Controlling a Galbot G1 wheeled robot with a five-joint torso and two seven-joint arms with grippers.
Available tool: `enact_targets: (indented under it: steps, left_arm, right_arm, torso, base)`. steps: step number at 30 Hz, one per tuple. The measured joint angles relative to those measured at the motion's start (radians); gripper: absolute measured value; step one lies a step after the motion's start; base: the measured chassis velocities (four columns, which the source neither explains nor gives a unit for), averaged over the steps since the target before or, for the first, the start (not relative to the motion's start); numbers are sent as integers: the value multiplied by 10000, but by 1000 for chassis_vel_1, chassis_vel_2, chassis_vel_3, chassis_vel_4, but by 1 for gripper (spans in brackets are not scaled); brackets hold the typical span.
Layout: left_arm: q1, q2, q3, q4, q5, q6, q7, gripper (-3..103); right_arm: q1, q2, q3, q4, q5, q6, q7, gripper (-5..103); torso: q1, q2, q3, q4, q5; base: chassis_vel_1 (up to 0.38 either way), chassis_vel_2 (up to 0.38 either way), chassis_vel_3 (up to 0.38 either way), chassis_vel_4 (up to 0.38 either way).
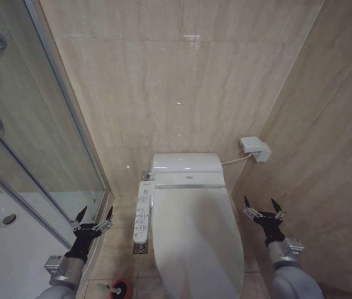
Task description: Open the toilet lid, clean the toilet bowl with a toilet brush, close the toilet lid, and flush.
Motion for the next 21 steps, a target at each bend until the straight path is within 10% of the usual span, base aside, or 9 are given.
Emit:
enact_targets:
  steps: [21]
  left_arm:
    - [-669,466,-515,547,-435,-815,423,100]
  right_arm:
    - [0,0,-1,0,0,0,0,100]
  torso:
    - [0,0,0,0,-2]
  base:
    - [0,0,0,0]
